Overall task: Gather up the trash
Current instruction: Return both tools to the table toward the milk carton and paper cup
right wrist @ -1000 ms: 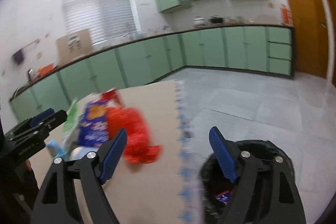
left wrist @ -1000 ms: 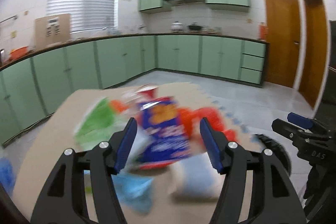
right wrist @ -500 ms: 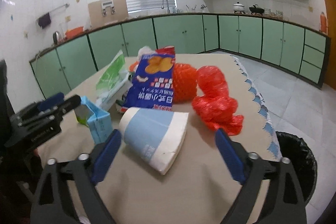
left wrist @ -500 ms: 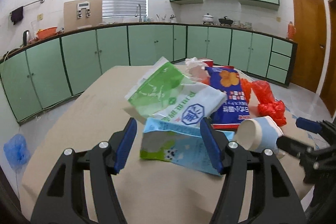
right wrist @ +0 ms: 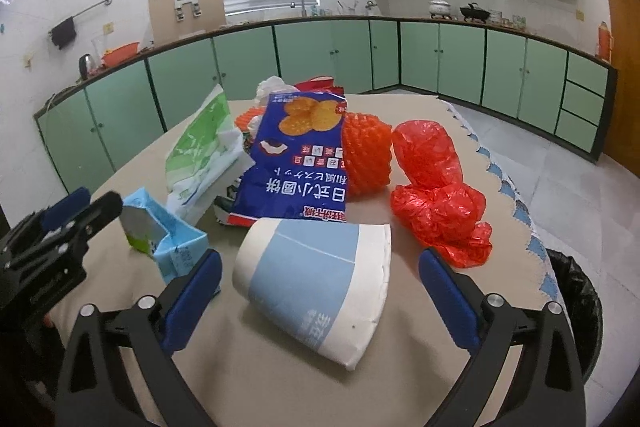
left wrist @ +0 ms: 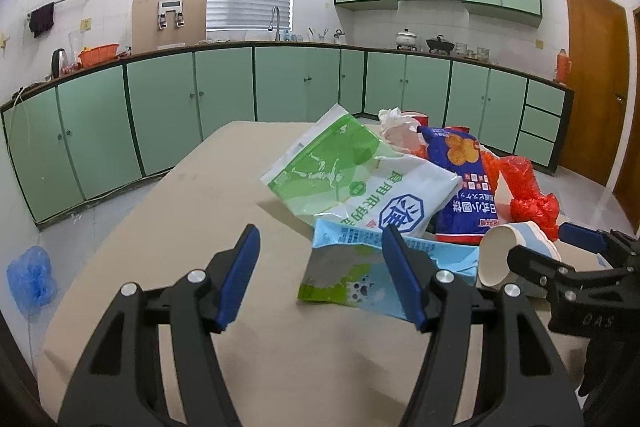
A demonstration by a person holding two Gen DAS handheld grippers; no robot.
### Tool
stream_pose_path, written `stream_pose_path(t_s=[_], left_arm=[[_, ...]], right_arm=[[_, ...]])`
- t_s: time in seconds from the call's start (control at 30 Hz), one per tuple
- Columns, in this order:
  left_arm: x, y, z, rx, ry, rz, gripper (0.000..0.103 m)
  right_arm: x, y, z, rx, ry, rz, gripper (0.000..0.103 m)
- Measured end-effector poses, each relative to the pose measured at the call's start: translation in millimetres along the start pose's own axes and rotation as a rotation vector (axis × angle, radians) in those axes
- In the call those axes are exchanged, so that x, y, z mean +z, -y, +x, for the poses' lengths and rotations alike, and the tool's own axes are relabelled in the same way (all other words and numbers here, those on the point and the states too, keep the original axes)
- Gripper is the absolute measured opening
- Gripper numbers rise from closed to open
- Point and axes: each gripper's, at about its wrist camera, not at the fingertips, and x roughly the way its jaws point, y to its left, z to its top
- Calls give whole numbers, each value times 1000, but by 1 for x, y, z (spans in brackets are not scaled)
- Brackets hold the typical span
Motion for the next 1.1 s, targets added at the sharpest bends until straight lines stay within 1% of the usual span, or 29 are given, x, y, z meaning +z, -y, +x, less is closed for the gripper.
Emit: stream_pose_path(t_s=[0.13,0.2,0.27,0.33,0.37,0.47,0.57,0.87,0.9,0.93,1.03,1.1], left_arm=[[-2,0,0,-9,10,-3,62],[-2,1,0,-14,13,0,64],[-3,2,0,-18,12,4,64],[-3,3,0,-28,7,-1,65],[-3,4,0,-34,5,-5,66],[-2,11,-4,-53,9,-1,68],[-2,21,-8,-77,11,8,69],[-1,59,-7,-146,12,52,71],[-2,62,-6,-146,10,60,71],[-2,64,-5,-144,7,65,71],[-5,70,1,-128,-12,76,71],[-7,72,5,-94,-32,90,71]], right_arm=[[-1,0,8,-13,-27,9,97],[-3,4,11,-6,-50,30,96],[-4,7,13,22,-65,48,91],[-6,9,15,52,-83,54,79],[-6,10,16,66,-91,53,75],[-8,12,11,83,-87,48,74],[-7,20,4,80,-75,57,74],[-9,46,-21,34,-29,60,72],[-10,49,-23,34,-27,66,67],[-9,51,-23,39,-31,70,52],[-8,56,-23,41,-39,84,51],[-10,58,-21,43,-43,81,51]])
